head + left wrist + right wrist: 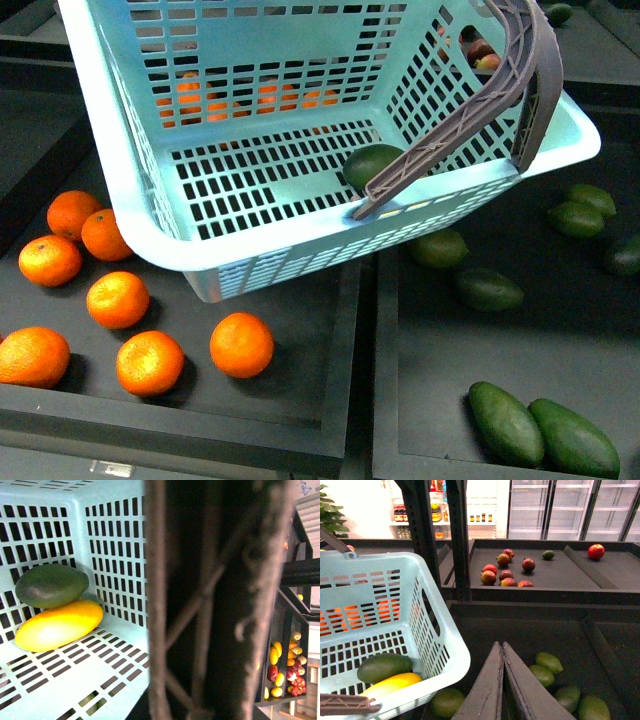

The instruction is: Pick mango and avocado into basket

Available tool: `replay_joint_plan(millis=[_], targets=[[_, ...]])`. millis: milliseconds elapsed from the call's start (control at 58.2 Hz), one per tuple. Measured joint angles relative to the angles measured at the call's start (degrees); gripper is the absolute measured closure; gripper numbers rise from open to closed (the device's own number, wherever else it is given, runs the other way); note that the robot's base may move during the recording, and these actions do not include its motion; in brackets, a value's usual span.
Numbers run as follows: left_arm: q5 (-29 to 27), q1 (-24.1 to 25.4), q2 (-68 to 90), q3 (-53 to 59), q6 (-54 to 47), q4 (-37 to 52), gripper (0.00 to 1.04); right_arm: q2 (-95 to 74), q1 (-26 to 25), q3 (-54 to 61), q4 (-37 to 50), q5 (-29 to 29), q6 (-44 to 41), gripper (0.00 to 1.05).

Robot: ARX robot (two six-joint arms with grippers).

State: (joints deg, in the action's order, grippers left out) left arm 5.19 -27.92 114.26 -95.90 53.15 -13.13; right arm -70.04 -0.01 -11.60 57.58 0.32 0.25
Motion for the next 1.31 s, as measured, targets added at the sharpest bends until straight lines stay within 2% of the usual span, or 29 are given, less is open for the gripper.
replay_joint_plan(millis=[120,223,1066,1306], targets=[[0.1,0.0,0.0,0.0,0.1,0.0,1.00,2.3,0.0,3.8,2.1,0.0,0.0,1.02],[0.0,0.0,0.0,0.0,0.0,0.0,1.00,5.0,0.0,6.1,0.4,0.0,0.0,1.02],[0.1,0.0,0.0,0.0,0.0,0.0,1.00,44.5,0.0,11.3,-32.2,-0.2,0.0,1.02],[0.0,0.0,0.0,0.0,0.0,0.0,1.00,51.1,0.0,11.3,-38.5,-0.2,0.0,1.02]])
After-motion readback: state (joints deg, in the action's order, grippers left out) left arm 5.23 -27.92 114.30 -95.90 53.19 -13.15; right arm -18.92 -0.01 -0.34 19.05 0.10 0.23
